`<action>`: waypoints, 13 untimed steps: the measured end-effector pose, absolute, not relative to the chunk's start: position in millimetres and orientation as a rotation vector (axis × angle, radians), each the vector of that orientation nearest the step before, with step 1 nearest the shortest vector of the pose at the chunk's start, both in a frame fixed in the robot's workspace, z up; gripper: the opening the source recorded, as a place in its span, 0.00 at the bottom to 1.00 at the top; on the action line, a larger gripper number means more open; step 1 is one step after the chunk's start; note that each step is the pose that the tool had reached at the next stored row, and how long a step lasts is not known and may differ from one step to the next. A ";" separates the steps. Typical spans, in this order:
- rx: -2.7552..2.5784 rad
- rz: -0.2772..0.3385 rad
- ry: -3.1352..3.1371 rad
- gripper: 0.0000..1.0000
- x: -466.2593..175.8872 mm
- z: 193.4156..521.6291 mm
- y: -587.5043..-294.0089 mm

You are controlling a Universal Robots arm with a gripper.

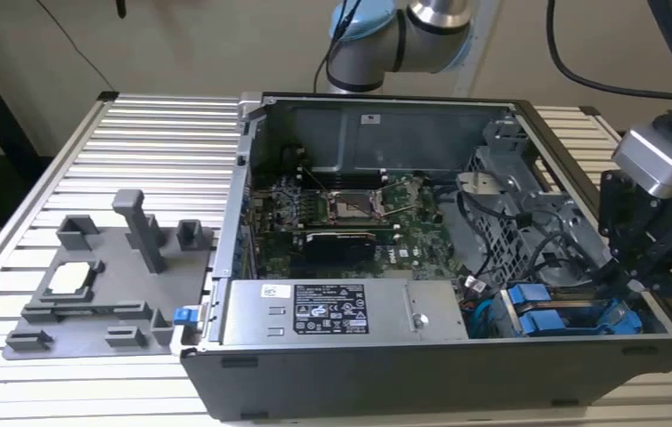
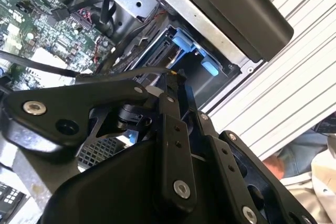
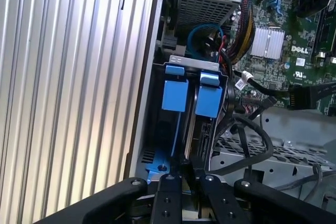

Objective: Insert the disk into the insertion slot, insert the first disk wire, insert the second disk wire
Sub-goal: 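Insert the first disk wire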

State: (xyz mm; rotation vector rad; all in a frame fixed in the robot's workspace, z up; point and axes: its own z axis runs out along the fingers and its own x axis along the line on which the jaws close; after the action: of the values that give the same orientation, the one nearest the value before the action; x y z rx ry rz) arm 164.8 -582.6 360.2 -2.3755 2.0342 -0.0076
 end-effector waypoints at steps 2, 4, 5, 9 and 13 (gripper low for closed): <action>-2.364 -0.013 2.036 0.19 164.3 359.5 -582.6; -2.349 -0.011 2.043 0.19 163.6 358.6 -582.5; -2.342 -0.012 2.047 0.19 162.9 358.1 -582.3; -2.326 -0.017 2.057 0.19 160.4 355.3 -579.0; -2.317 -0.020 2.065 0.19 158.9 352.8 -574.4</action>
State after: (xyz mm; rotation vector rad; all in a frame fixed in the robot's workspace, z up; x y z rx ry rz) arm 158.9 -574.4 352.8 -2.3169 2.0650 -0.0204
